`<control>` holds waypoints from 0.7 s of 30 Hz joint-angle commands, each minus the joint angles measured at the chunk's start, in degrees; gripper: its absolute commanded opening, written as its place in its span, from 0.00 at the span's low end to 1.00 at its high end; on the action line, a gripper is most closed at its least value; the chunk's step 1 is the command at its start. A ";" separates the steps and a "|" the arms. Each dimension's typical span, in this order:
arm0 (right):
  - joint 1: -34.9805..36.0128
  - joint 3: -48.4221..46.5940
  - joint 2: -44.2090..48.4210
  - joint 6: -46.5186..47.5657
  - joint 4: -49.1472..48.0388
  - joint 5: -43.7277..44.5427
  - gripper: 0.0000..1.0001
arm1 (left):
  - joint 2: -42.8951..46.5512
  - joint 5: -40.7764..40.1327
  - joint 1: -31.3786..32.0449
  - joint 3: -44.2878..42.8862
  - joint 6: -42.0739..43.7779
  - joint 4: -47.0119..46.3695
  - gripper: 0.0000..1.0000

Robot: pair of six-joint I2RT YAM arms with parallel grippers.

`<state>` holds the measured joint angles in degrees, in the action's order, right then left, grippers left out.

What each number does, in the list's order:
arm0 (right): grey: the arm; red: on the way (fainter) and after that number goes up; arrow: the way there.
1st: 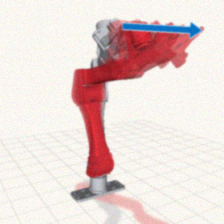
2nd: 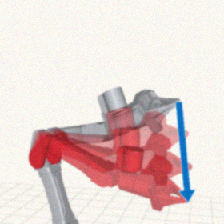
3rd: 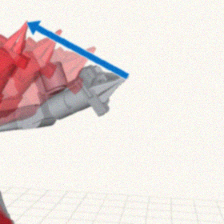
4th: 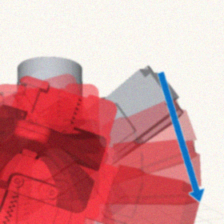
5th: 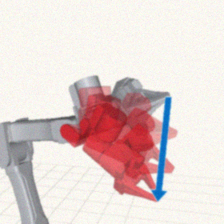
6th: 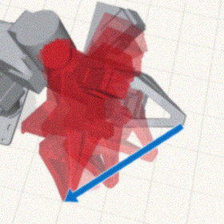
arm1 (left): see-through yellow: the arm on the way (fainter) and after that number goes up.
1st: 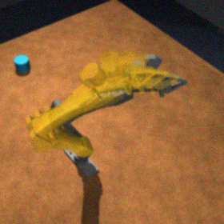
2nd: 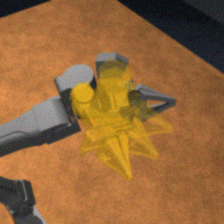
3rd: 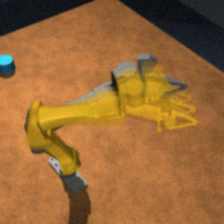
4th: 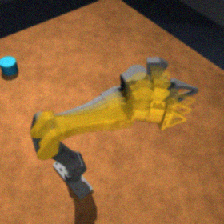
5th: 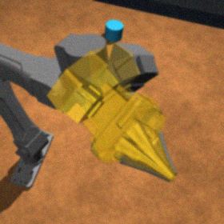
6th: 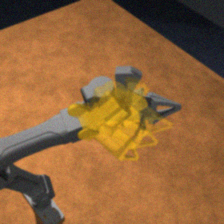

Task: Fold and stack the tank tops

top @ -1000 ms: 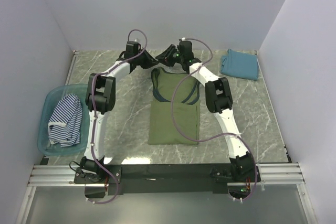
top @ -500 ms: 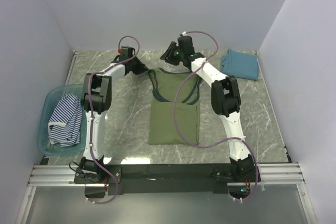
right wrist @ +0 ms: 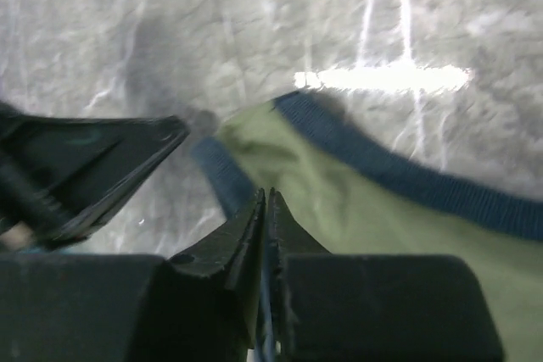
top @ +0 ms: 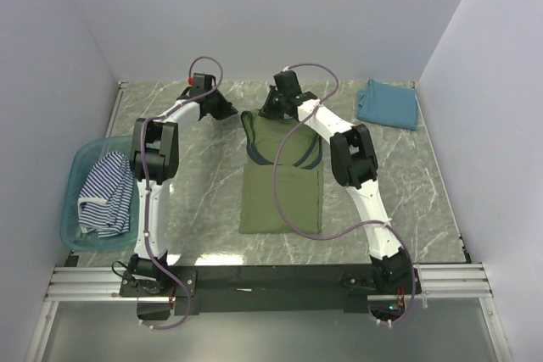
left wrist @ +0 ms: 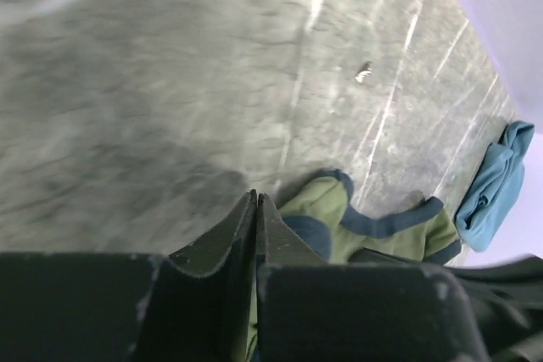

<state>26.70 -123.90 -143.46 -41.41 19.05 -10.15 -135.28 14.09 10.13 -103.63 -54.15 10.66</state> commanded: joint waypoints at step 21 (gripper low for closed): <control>-2.97 -8.03 -10.88 -10.70 -11.82 -17.16 0.06 | -2.18 7.88 4.81 -5.70 -0.16 -2.74 0.07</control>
<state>24.38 -131.96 -153.14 -48.60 15.16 -22.04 -138.80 19.53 14.26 -107.61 -53.49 11.86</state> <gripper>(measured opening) 0.059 0.069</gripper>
